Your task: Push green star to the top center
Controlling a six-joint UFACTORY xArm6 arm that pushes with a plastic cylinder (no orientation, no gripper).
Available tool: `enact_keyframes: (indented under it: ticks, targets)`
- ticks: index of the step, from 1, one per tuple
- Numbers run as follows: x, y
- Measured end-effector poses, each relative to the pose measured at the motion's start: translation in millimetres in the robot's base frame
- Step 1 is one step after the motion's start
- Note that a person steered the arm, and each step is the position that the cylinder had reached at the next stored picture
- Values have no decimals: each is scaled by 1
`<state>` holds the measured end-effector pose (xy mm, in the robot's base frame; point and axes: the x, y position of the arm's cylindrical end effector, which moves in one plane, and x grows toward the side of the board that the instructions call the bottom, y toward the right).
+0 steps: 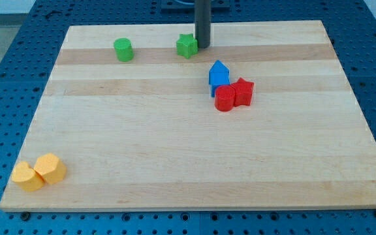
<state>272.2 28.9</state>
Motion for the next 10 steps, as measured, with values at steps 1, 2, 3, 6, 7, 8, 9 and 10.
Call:
enact_keyframes:
  ticks: [1, 2, 3, 6, 7, 8, 9, 10]
  targets:
    - [38, 15]
    - [44, -35]
    - [39, -50]
    - [14, -50]
    - [-6, -50]
    - [-13, -50]
    - [-16, -50]
    - [-9, -56]
